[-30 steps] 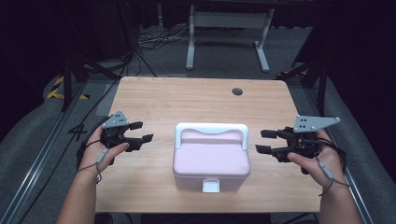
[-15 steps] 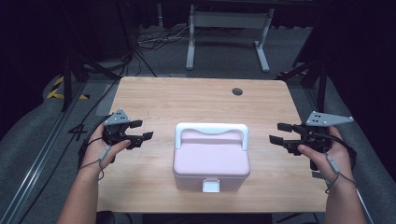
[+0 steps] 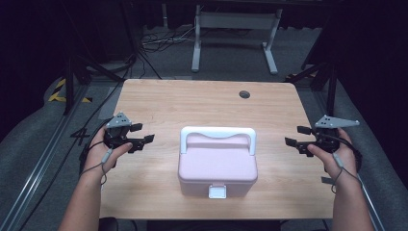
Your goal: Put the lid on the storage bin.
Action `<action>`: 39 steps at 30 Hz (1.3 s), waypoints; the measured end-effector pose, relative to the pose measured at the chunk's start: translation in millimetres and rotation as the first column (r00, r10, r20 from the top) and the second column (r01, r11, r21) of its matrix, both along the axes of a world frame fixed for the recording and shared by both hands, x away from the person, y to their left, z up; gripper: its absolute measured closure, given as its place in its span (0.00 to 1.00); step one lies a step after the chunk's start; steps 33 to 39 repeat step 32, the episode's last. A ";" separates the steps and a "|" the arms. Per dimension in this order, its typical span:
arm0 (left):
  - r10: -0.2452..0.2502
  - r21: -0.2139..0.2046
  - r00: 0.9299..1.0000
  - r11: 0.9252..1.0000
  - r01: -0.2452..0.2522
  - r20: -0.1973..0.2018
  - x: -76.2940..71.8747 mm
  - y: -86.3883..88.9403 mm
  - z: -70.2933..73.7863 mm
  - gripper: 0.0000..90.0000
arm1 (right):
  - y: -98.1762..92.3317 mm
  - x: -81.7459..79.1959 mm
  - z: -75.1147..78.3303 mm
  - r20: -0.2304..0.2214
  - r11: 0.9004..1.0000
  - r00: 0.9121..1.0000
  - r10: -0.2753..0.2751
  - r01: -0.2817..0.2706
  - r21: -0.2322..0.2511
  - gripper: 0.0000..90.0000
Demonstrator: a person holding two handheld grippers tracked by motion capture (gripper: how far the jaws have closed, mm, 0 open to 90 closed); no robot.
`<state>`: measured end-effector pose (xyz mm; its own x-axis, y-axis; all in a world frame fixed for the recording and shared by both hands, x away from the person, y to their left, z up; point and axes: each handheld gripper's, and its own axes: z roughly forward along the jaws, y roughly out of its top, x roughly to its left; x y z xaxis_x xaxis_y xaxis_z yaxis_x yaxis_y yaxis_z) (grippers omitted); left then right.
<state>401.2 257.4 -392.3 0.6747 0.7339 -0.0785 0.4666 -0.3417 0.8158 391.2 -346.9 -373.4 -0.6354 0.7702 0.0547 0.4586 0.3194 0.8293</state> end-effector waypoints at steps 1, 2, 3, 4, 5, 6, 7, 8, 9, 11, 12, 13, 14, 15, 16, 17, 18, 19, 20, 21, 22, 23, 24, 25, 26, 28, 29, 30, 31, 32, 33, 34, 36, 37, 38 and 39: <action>0.006 0.001 1.000 1.000 -0.006 -0.001 0.4 0.4 -0.7 0.36 | -0.9 2.5 -4.5 -0.008 1.000 1.000 -0.009 0.009 0.004 0.28; 0.012 0.007 1.000 1.000 -0.012 -0.005 1.0 1.2 -1.3 0.36 | -1.8 4.8 -8.9 -0.019 1.000 1.000 -0.023 0.023 0.011 0.27; 0.023 0.009 1.000 1.000 -0.023 -0.011 1.5 1.9 -2.2 0.36 | -2.5 7.1 -13.3 -0.029 0.999 0.999 -0.039 0.039 0.022 0.26; 0.023 0.009 1.000 1.000 -0.023 -0.011 1.5 1.9 -2.2 0.36 | -2.8 9.0 -17.4 -0.049 0.998 0.997 -0.055 0.057 0.032 0.26; 0.052 0.010 0.998 0.999 -0.051 -0.031 2.7 4.0 -4.1 0.36 | -2.7 10.6 -21.3 -0.077 0.996 0.995 -0.071 0.074 0.044 0.26; 0.066 0.007 0.997 0.998 -0.066 -0.037 3.5 5.2 -5.2 0.36 | -2.5 12.0 -24.8 -0.101 0.995 0.992 -0.078 0.084 0.051 0.26; 0.080 0.008 0.996 0.997 -0.080 -0.047 4.0 6.6 -6.0 0.36 | -2.3 13.6 -28.0 -0.108 0.995 0.991 -0.080 0.085 0.048 0.26; 0.087 0.013 0.995 0.996 -0.087 -0.048 4.6 7.8 -6.6 0.36 | -2.2 15.1 -31.1 -0.108 0.995 0.991 -0.083 0.087 0.039 0.26; 0.098 0.015 0.994 0.995 -0.097 -0.056 4.9 9.2 -7.5 0.36 | -2.2 16.2 -33.2 -0.108 0.995 0.990 -0.089 0.093 0.031 0.26; 0.107 0.015 0.992 0.994 -0.106 -0.069 6.1 11.7 -10.2 0.36 | -2.3 19.0 -39.2 -0.103 0.995 0.990 -0.100 0.101 0.005 0.25; 0.110 0.017 0.991 0.994 -0.109 -0.076 6.3 12.4 -11.3 0.36 | -2.6 20.7 -43.1 -0.103 0.994 0.989 -0.108 0.107 -0.010 0.24; 0.109 0.017 0.991 0.994 -0.108 -0.079 6.8 12.8 -12.3 0.36 | -2.6 21.7 -46.1 -0.111 0.993 0.987 -0.116 0.115 -0.018 0.24; 0.110 0.022 0.990 0.994 -0.109 -0.083 7.3 13.4 -13.7 0.36 | -2.9 22.8 -48.7 -0.112 0.993 0.986 -0.119 0.117 -0.026 0.24; 0.112 0.023 0.990 0.994 -0.110 -0.089 7.6 13.5 -14.6 0.35 | -3.3 24.5 -52.9 -0.118 0.992 0.985 -0.126 0.122 -0.039 0.24; 0.111 0.026 0.990 0.994 -0.109 -0.091 8.2 13.9 -15.5 0.35 | -3.8 25.9 -56.5 -0.120 0.991 0.984 -0.128 0.123 -0.052 0.24; 0.111 0.023 0.989 0.994 -0.109 -0.094 8.7 13.9 -16.6 0.35 | -4.4 27.2 -60.1 -0.124 0.990 0.983 -0.134 0.126 -0.069 0.24; 0.115 0.026 0.988 0.993 -0.113 -0.098 8.9 13.9 -17.3 0.35 | -4.8 28.2 -63.4 -0.131 0.988 0.981 -0.139 0.130 -0.078 0.24; 0.115 0.028 0.988 0.993 -0.112 -0.101 9.3 14.2 -18.1 0.35 | -5.4 29.3 -66.4 -0.135 0.988 0.981 -0.141 0.131 -0.083 0.24; 0.117 0.027 0.988 0.993 -0.115 -0.104 9.5 14.1 -18.9 0.35 | -6.1 30.4 -69.2 -0.135 0.987 0.981 -0.142 0.131 -0.088 0.24; 0.115 0.026 0.988 0.993 -0.112 -0.106 10.0 14.4 -19.8 0.35 | -6.4 31.3 -71.5 -0.139 0.987 0.980 -0.143 0.131 -0.090 0.24; 0.117 0.026 0.987 0.993 -0.115 -0.109 10.2 14.3 -20.4 0.35 | -6.6 32.3 -73.6 -0.139 0.987 0.980 -0.142 0.130 -0.092 0.23; 0.116 0.037 0.987 0.993 -0.113 -0.111 10.5 14.6 -21.0 0.35 | -6.9 32.9 -75.0 -0.138 0.987 0.980 -0.142 0.129 -0.095 0.23; 0.120 0.041 0.987 0.992 -0.116 -0.111 10.7 14.6 -21.5 0.35 | -7.1 33.5 -76.9 -0.142 0.987 0.979 -0.144 0.131 -0.095 0.23; 0.118 0.042 0.987 0.993 -0.114 -0.109 11.0 14.6 -22.0 0.35 | -7.2 33.9 -78.1 -0.143 0.987 0.979 -0.145 0.133 -0.093 0.23; 0.119 0.042 0.987 0.992 -0.115 -0.110 10.9 14.3 -22.5 0.35 | -7.5 34.1 -78.7 -0.144 0.987 0.979 -0.145 0.132 -0.096 0.23; 0.110 0.044 0.987 0.993 -0.106 -0.117 10.8 13.5 -23.1 0.35 | -7.1 33.5 -78.7 -0.176 0.984 0.971 -0.159 0.143 -0.102 0.28; 0.103 0.049 0.988 0.994 -0.098 -0.115 11.0 13.3 -23.6 0.36 | -6.8 32.7 -78.2 -0.211 0.982 0.962 -0.174 0.155 -0.103 0.30; 0.103 0.051 0.987 0.994 -0.097 -0.121 10.9 12.6 -23.9 0.37 | -6.2 32.0 -77.5 -0.245 0.981 0.951 -0.187 0.166 -0.102 0.31; 0.100 0.055 0.988 0.994 -0.094 -0.118 11.3 12.3 -24.2 0.37 | -5.6 31.6 -77.0 -0.266 0.980 0.945 -0.193 0.171 -0.102 0.31; 0.100 0.055 0.988 0.994 -0.094 -0.118 11.3 12.3 -24.2 0.37 | -5.6 31.6 -77.0 -0.266 0.980 0.945 -0.193 0.171 -0.102 0.31; 0.100 0.055 0.988 0.994 -0.094 -0.118 11.3 12.3 -24.2 0.37 | -5.6 31.6 -77.0 -0.266 0.980 0.945 -0.193 0.171 -0.102 0.31; 0.100 0.055 0.988 0.994 -0.094 -0.118 11.3 12.3 -24.2 0.37 | -5.6 31.6 -77.0 -0.266 0.980 0.945 -0.193 0.171 -0.102 0.31; 0.100 0.055 0.988 0.994 -0.094 -0.118 11.3 12.3 -24.2 0.37 | -5.6 31.6 -77.0 -0.266 0.980 0.945 -0.193 0.171 -0.102 0.31; 0.100 0.055 0.988 0.994 -0.094 -0.118 11.3 12.3 -24.2 0.37 | -5.6 31.6 -77.0 -0.266 0.980 0.945 -0.193 0.171 -0.102 0.31; 0.100 0.055 0.988 0.994 -0.094 -0.118 11.3 12.3 -24.2 0.37 | -5.6 31.6 -77.0 -0.266 0.980 0.945 -0.193 0.171 -0.102 0.31; 0.100 0.055 0.988 0.994 -0.094 -0.118 11.3 12.3 -24.2 0.37 | -5.6 31.6 -77.0 -0.266 0.980 0.945 -0.193 0.171 -0.102 0.31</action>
